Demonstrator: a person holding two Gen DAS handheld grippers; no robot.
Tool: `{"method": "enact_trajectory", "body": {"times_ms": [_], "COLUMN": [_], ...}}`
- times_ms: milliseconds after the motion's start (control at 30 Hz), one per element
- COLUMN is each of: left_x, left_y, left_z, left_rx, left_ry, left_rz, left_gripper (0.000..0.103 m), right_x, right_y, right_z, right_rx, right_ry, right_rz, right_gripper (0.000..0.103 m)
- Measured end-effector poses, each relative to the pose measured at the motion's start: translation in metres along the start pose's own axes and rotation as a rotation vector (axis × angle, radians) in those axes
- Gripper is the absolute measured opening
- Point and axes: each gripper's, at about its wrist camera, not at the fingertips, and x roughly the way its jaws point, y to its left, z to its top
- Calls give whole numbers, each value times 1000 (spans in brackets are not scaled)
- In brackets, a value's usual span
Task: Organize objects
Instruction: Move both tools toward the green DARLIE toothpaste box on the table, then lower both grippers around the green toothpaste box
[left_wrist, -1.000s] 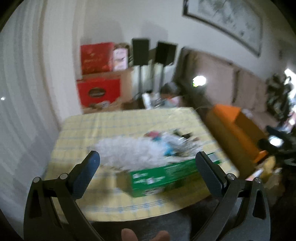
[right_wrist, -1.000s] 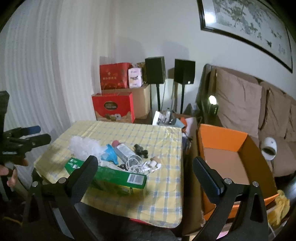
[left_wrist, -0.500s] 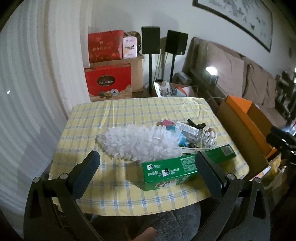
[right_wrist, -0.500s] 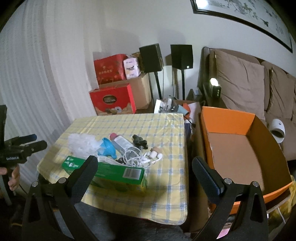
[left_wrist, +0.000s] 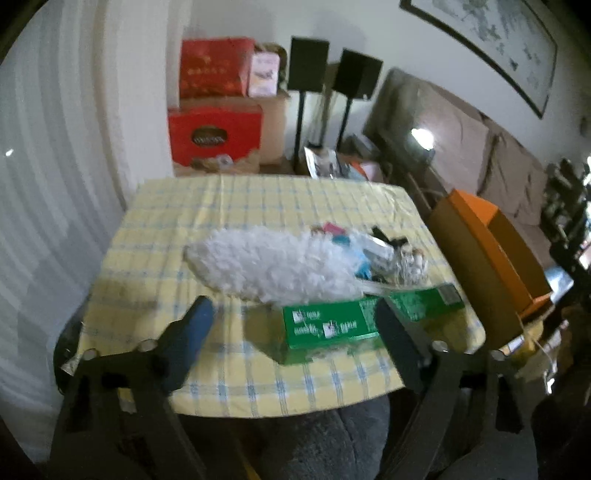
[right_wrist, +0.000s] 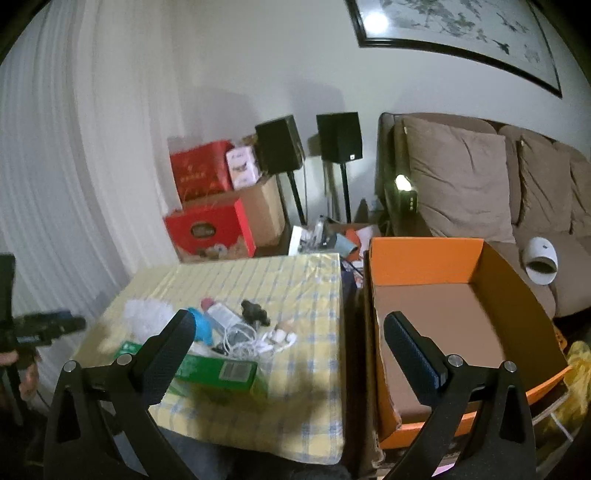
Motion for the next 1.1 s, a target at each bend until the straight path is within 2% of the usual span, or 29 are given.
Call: {"method": "enact_trajectory", "body": {"times_ms": [200,367,467,600,667,700,833,967,1100], "left_x": [12,18,30,48,46,45,42,40,46], "left_y": [5,14,23,25,24,23,13,12,10], "left_z": [-7,-8,-5,-8,-11,-12,-11,-10,-5], "left_rx": [-30,-67,-114,-153,-167,-162,-112,-105,-81], "left_ry": [14,-28,-2,80,55,45,21,0,25], "left_rz": [-41,29,25,-17,-71,-95,-70,-69,-71], "left_gripper": [85,93,93,93,95,98,98,98,100], "right_x": [21,35,41,42,42,43,44,47,58], "right_y": [8,23,33,33,33,32,27,21,21], "right_z": [-11,-24,-29,-32,-32,-31,-29,-29,-33], "right_rx": [-18,-59,-100,-100,-106,-117,-138,-106,-115], "right_ry": [57,65,77,80,83,86,92,110,158], "right_rz": [39,125,115,117,115,109,76,91,88], "right_gripper": [103,103,103,103,103,103,103,103,103]}}
